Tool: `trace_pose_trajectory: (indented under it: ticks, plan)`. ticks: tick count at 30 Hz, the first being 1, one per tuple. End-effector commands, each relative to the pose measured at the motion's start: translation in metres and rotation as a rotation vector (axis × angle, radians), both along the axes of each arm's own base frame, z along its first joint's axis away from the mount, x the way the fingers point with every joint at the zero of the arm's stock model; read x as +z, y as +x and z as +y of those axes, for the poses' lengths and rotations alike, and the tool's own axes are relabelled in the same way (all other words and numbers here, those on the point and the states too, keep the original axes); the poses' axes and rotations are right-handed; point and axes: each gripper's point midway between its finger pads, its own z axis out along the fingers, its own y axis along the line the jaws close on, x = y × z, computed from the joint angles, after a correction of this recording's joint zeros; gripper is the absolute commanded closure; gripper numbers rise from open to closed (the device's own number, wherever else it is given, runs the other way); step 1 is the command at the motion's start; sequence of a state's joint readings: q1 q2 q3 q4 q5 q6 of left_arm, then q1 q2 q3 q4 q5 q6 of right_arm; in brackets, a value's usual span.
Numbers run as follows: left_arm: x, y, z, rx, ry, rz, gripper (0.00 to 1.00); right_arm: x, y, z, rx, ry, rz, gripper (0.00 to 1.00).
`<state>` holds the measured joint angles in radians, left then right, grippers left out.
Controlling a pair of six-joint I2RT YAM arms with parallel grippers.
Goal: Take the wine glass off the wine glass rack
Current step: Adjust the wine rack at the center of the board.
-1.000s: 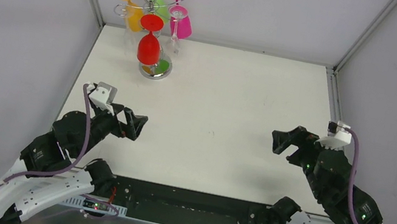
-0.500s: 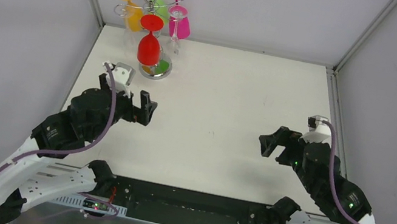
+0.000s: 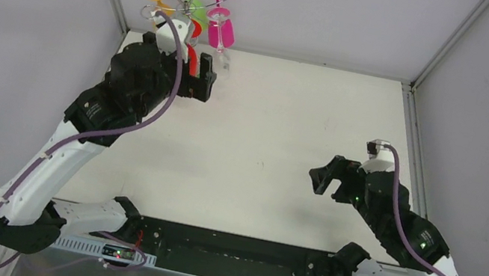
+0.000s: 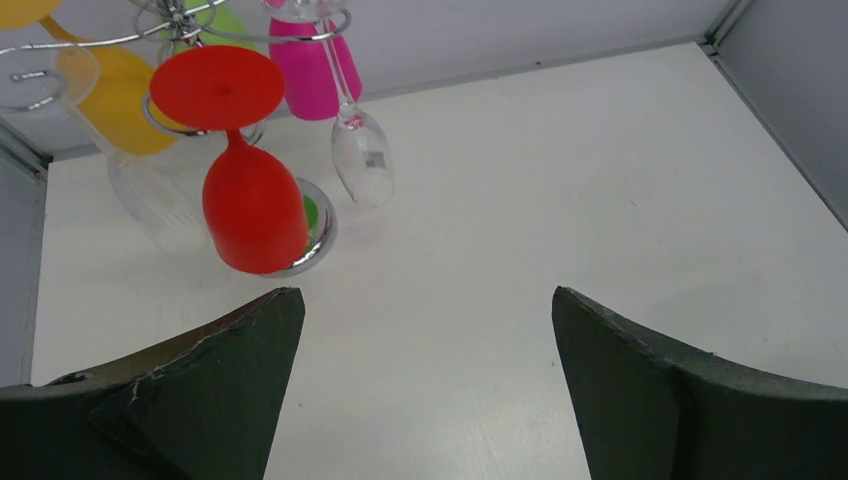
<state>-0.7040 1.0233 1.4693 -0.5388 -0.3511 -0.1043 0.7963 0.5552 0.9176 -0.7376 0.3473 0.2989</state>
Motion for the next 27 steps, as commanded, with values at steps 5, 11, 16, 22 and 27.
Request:
trace_pose_trajectory:
  ticks: [5,11,16,22,27]
  plan:
    - [0.055,0.036,0.013,0.008,-0.026,-0.082,0.03,-0.002,0.000,0.020,0.061,0.045,0.025,0.01]
    - [0.053,0.070,0.023,0.058,-0.049,-0.047,0.09,-0.007,0.000,0.024,0.073,0.052,0.031,0.01]
    - [0.051,0.096,0.038,0.130,-0.079,-0.035,0.13,-0.008,-0.001,0.029,0.090,0.065,0.043,0.01]
    - [0.048,0.125,0.058,0.176,-0.097,-0.025,0.18,-0.014,-0.004,0.032,0.107,0.073,0.058,0.01]
    - [0.044,0.145,0.061,0.113,-0.118,-0.022,0.25,-0.017,-0.006,0.032,0.114,0.073,0.062,0.01]
